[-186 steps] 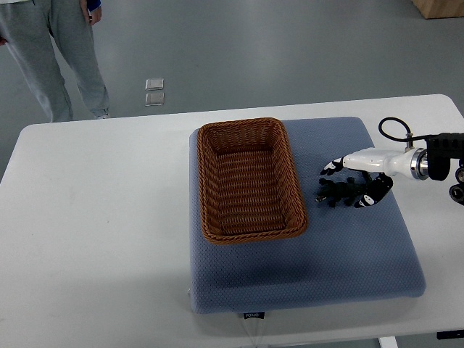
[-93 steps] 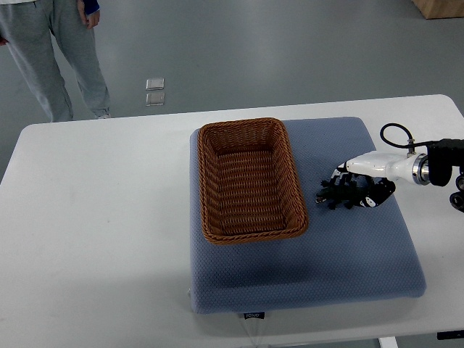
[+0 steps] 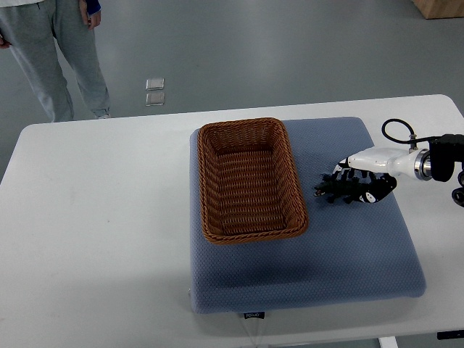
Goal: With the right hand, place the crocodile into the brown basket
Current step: 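Close the right hand's fingers around the crocodile's body, then lift the crocodile and carry it over the wicker basket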
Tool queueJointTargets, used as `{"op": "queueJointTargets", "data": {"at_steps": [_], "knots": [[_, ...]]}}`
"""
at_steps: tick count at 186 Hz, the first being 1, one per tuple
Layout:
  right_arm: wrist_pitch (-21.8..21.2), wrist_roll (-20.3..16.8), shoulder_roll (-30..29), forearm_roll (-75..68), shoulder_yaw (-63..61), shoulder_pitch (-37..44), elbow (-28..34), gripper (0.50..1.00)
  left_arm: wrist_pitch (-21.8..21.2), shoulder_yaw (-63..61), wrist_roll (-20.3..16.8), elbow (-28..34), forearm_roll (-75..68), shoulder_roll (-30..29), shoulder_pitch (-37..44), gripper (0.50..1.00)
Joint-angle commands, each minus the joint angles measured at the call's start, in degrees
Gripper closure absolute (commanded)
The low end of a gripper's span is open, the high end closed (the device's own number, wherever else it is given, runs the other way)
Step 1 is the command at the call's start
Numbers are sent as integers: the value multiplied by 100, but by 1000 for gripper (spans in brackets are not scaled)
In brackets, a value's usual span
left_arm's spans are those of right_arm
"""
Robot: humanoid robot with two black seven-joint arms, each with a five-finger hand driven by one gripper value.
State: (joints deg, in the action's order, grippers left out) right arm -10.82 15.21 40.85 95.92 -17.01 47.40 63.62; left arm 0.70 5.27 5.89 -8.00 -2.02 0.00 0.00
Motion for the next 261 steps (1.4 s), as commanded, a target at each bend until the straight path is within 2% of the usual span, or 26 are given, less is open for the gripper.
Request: {"op": "queueJointTargets", "data": {"at_steps": [1, 90, 139, 171, 225, 261], "knots": [[-7, 8, 73, -47, -48, 50, -42, 987, 0, 0, 0, 0, 0, 0, 0, 500], [19, -35, 161, -55, -295, 410, -658, 985, 0, 0, 0, 0, 0, 0, 0, 500], [-43, -27, 20, -231, -356, 1175, -666, 983, 0, -9, 0, 9, 0, 0, 0, 500], [-86, -18, -604, -504, -330, 1588, -605, 977, 0, -9, 0, 9, 0, 0, 0, 500], [-78, -18, -1702, -451, -259, 1518, -605, 973, 0, -9, 0, 9, 0, 0, 0, 500], [-78, -27, -1975, -389, -110, 1237, -605, 971, 0, -9, 0, 9, 0, 0, 0, 500]]}}
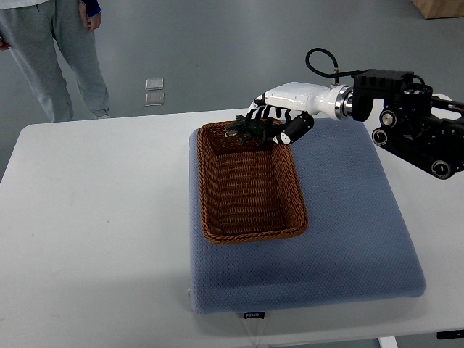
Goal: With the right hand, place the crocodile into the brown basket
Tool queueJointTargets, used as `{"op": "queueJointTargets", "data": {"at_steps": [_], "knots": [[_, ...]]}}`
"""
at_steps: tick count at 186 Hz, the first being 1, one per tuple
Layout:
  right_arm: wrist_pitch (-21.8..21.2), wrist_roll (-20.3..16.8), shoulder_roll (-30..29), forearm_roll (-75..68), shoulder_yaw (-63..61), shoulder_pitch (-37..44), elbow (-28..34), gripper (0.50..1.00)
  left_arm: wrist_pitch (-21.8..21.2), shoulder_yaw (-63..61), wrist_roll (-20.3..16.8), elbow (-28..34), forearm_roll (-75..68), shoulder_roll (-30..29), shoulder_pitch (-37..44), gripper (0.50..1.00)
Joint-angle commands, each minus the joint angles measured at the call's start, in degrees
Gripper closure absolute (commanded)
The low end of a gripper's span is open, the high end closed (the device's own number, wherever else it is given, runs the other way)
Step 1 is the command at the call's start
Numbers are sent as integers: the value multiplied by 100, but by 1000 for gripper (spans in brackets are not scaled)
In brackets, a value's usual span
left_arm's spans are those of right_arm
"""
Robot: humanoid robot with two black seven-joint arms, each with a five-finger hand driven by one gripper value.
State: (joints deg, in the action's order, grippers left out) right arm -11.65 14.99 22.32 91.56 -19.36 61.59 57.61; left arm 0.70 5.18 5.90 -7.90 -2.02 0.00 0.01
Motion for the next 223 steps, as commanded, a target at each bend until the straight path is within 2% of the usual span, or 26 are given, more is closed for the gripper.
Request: {"op": "queueJointTargets", "data": {"at_steps": [1, 31, 41, 53, 59, 63, 71, 88, 99, 107, 123, 161, 179, 202, 223], "knots": [[5, -5, -132, 55, 161, -200, -4, 971, 0, 1, -1, -1, 0, 0, -1, 500], [84, -14, -299, 116, 354, -394, -83, 967, 0, 1, -1, -1, 0, 0, -1, 500], [93, -14, -308, 116, 354, -464, -118, 946, 0, 1, -1, -1, 0, 0, -1, 500], [119, -14, -316, 116, 354, -499, -127, 897, 0, 1, -1, -1, 0, 0, -1, 500], [137, -14, -316, 108, 354, -499, -127, 857, 0, 1, -1, -1, 0, 0, -1, 500], [154, -14, -317, 99, 346, -508, -144, 812, 0, 1, -1, -1, 0, 0, -1, 500], [189, -5, -308, 90, 346, -508, -144, 763, 0, 1, -1, -1, 0, 0, -1, 500], [207, -5, -290, 72, 328, -499, -144, 740, 0, 1, -1, -1, 0, 0, -1, 500], [207, -5, -290, 55, 319, -499, -136, 669, 0, 1, -1, -1, 0, 0, -1, 500], [207, 4, -290, 37, 319, -490, -109, 636, 0, 1, -1, -1, 0, 0, -1, 500], [198, 4, -272, 20, 302, -482, -65, 609, 0, 1, -1, -1, 0, 0, -1, 500], [181, 56, -193, -86, 82, -271, -48, 605, 0, 1, -1, -1, 0, 0, -1, 500], [163, 74, -70, -367, -243, -262, -56, 587, 0, 1, -1, -1, 0, 0, -1, 500], [172, 83, 132, -903, -718, -306, -109, 587, 0, 1, -1, -1, 0, 0, -1, 500], [198, 83, 149, -2106, -1420, -578, -267, 585, 0, 1, -1, -1, 0, 0, -1, 500]]}}
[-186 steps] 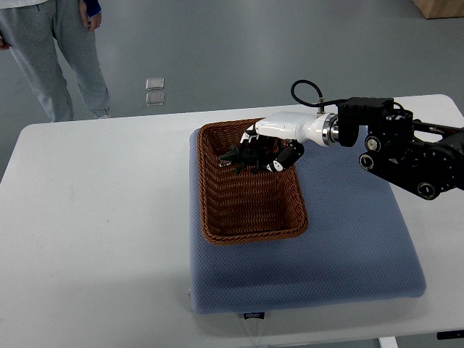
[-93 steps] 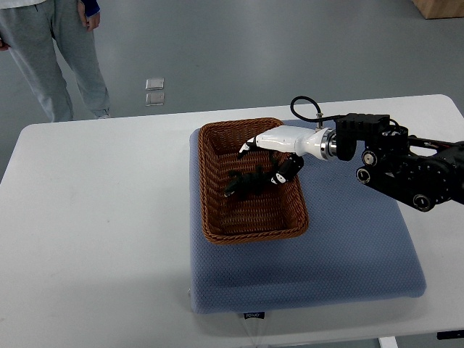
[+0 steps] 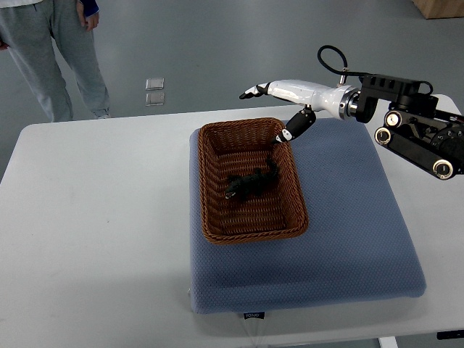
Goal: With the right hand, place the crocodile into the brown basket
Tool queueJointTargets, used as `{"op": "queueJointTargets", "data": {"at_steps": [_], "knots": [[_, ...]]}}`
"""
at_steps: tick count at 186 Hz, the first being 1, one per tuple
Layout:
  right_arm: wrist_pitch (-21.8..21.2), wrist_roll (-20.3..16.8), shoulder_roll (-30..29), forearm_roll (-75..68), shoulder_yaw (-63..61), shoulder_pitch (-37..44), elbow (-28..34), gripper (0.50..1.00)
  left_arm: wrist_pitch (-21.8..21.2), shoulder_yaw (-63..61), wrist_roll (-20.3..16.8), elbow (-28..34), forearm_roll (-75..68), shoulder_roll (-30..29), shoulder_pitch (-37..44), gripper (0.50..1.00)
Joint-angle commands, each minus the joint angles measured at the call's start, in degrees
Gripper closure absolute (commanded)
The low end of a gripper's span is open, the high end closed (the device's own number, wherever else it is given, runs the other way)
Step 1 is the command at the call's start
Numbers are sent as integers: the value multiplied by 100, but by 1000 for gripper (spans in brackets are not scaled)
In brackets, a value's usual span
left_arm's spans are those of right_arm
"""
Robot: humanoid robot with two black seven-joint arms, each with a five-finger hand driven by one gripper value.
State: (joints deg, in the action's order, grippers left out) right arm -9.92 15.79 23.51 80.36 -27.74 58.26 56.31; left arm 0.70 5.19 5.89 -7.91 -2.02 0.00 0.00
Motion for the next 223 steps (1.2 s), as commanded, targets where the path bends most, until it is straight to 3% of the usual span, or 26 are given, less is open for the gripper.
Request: {"op": "queueJointTargets", "data": {"at_steps": [1, 32, 60, 109, 223], "knots": [[25, 3, 31, -987, -583, -245, -138, 585, 0, 0, 0, 0, 0, 0, 0, 500], [148, 12, -48, -2630, -1427, -658, -665, 587, 0, 0, 0, 0, 0, 0, 0, 500], [219, 250, -118, -4116, -2016, -1141, -1061, 585, 0, 0, 0, 0, 0, 0, 0, 500], [421, 408, -663, -5979, -2437, -1642, -1570, 587, 0, 0, 0, 0, 0, 0, 0, 500], [324, 425, -1314, -6682, -2842, -1827, -2344, 585, 0, 0, 0, 0, 0, 0, 0, 500]]}}
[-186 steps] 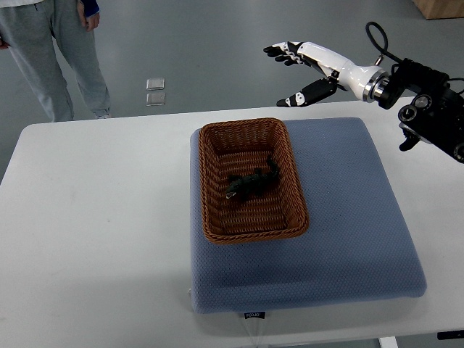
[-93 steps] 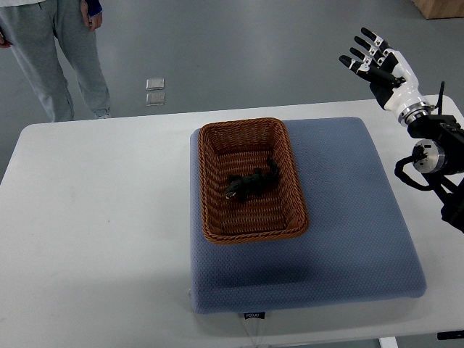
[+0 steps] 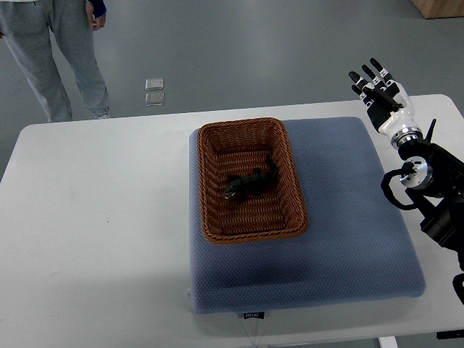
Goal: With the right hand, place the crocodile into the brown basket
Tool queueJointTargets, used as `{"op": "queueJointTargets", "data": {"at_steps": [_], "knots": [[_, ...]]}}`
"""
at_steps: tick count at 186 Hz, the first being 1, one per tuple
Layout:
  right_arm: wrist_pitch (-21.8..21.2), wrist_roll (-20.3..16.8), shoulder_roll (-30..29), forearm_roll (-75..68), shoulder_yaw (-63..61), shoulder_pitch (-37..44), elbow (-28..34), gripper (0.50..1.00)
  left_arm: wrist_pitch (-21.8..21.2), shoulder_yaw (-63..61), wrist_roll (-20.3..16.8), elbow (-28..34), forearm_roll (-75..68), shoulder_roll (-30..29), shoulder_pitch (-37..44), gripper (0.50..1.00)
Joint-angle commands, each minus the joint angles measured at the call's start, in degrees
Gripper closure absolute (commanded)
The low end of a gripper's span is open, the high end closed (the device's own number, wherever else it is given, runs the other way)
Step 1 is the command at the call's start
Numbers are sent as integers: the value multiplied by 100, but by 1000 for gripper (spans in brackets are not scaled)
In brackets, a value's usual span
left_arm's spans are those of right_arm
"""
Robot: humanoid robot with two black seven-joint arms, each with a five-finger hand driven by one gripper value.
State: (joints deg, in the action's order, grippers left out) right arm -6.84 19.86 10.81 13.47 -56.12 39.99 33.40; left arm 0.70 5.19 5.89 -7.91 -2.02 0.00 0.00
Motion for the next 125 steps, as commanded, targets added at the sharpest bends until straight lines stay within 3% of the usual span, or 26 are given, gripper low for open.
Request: {"op": "queueJointTargets", "data": {"at_steps": [1, 125], "knots": [[24, 18, -44, 7, -4, 0, -53, 585, 0, 0, 0, 0, 0, 0, 0, 500], [112, 18, -27, 86, 5, 0, -53, 572, 0, 0, 0, 0, 0, 0, 0, 500]]}}
